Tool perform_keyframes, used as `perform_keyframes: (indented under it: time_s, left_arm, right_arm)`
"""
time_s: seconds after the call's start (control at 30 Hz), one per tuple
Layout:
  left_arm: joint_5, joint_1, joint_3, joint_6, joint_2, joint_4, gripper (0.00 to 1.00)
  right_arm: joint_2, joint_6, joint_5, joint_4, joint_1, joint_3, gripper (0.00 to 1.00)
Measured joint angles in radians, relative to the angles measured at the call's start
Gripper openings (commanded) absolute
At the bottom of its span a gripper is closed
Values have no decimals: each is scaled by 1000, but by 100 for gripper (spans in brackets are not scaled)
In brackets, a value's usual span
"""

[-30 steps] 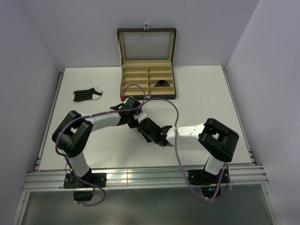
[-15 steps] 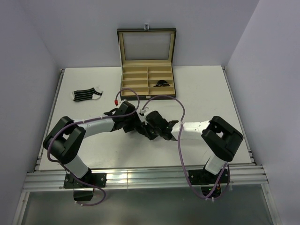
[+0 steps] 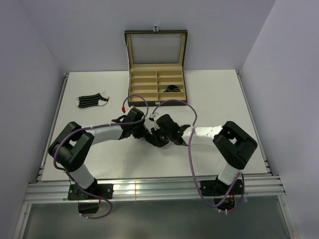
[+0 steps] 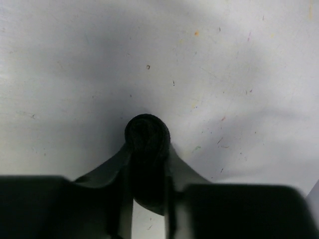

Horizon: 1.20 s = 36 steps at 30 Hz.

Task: Roll the socks
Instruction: Roll the sock at the center of the board, then pick up the sock at the center of the board.

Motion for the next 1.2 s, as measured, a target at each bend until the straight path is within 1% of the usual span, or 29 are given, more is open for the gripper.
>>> perform_keyframes:
  time_s: [0.03, 0.07, 0.1, 0.17, 0.2, 0.23, 0.27, 0.3, 0.33, 0.37, 0.47, 0.67, 0.9, 1.2]
  left_arm:
    - [0, 1, 3, -3, 4, 1, 13]
    - [0, 2, 8, -3, 7, 0, 6]
    - [1, 2, 11, -5, 11, 0, 1]
    - [1, 2, 21, -2, 19, -5, 0]
    - [2, 2, 25, -2, 22, -12, 0]
    - [3, 2, 30, -2, 24, -18, 0]
    - [6, 2, 37, -2, 29, -25, 0]
    - [9, 2, 44, -2, 33, -29, 0]
    - [11, 1, 51, -1, 39, -35, 0]
    - [13, 2, 58, 1, 43, -44, 0]
    - [19, 2, 79, 10, 54, -66, 0]
    - [22, 2, 102, 23, 64, -96, 0]
    - [24, 2, 106, 26, 65, -105, 0]
    - [61, 19, 107, 27, 71, -106, 0]
  right_arm:
    - [0, 2, -5, -3, -1, 2, 0]
    - [0, 2, -8, -6, -2, 4, 0]
    - [0, 3, -10, -9, -3, 5, 3]
    - [0, 3, -9, -11, -3, 5, 10]
    - [-2, 2, -6, -12, -3, 5, 20]
    - [-6, 1, 0, -17, -2, 5, 25]
    - [-12, -2, 10, -26, -1, 5, 37]
    - [-23, -7, 26, -37, 3, 5, 42]
    - [-32, -11, 40, -50, 5, 5, 46]
    - [-49, -18, 64, -67, 13, 5, 52]
    - [-96, -37, 138, -98, 46, 6, 59]
    - [-156, -80, 306, -98, 140, 33, 67]
    - [-131, -116, 425, -58, 210, 37, 67]
    - [-45, -153, 525, 93, 222, 34, 67]
